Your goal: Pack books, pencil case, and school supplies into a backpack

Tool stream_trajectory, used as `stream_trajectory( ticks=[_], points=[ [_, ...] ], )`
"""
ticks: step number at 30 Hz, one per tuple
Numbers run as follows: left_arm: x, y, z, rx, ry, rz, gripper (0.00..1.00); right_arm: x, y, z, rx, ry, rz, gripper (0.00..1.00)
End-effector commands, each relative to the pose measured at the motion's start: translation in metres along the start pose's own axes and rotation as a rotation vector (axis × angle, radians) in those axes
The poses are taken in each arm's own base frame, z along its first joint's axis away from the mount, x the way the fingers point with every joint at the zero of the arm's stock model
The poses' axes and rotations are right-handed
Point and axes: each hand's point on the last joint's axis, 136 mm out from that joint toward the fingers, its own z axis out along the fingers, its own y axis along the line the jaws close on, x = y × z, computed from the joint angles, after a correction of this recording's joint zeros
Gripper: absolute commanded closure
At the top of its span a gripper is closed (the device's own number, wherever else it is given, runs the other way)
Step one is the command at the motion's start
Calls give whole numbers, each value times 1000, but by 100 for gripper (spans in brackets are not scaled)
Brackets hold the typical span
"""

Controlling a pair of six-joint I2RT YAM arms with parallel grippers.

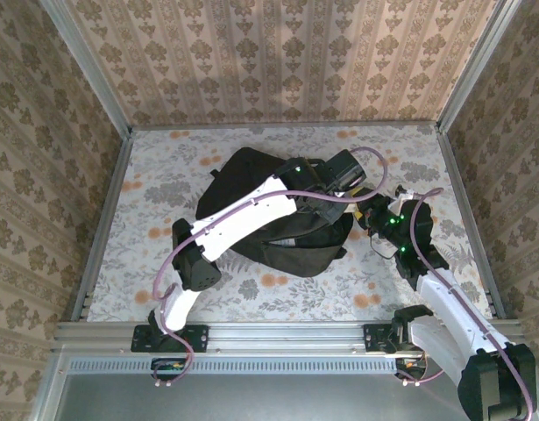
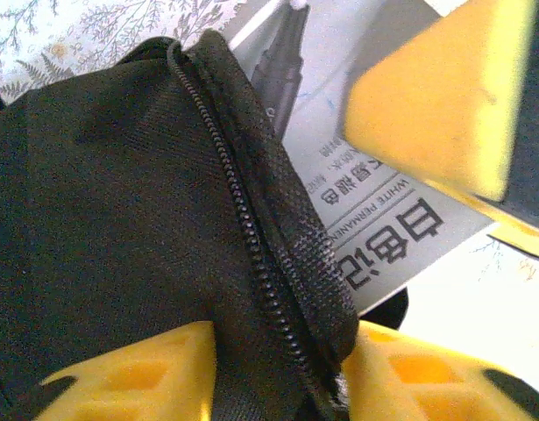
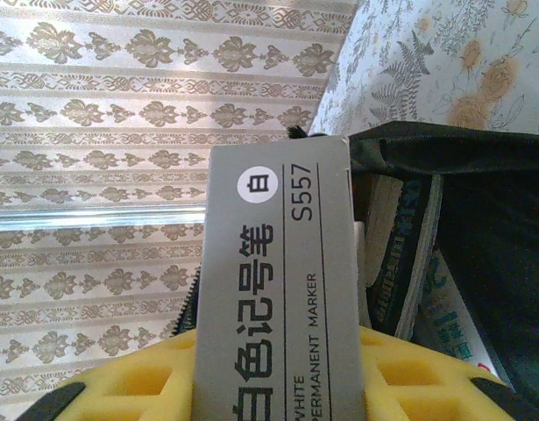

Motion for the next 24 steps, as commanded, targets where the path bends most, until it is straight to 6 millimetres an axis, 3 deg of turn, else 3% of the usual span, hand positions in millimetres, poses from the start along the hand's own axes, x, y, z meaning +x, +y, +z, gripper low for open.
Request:
stream_trajectory(
  ticks=[1,13,17,20,24],
  points=[
    [3,-2,3,-6,10,18,67,5,29,-5,-112,23,-21,63],
    [-2,-1,-18,128,-32,-60,96,5,28,-5,-110,20,-22,63],
    [-5,3,-25,176,-54,-101,100,5,26,-6,-101,17,-31,63],
    [-8,16,-37,207,-81,-136,100,5,22,-7,-87,13,-52,63],
    [-15,45,-69,263,-165,-204,100,7,19,-12,-78,12,-87,63]
  ],
)
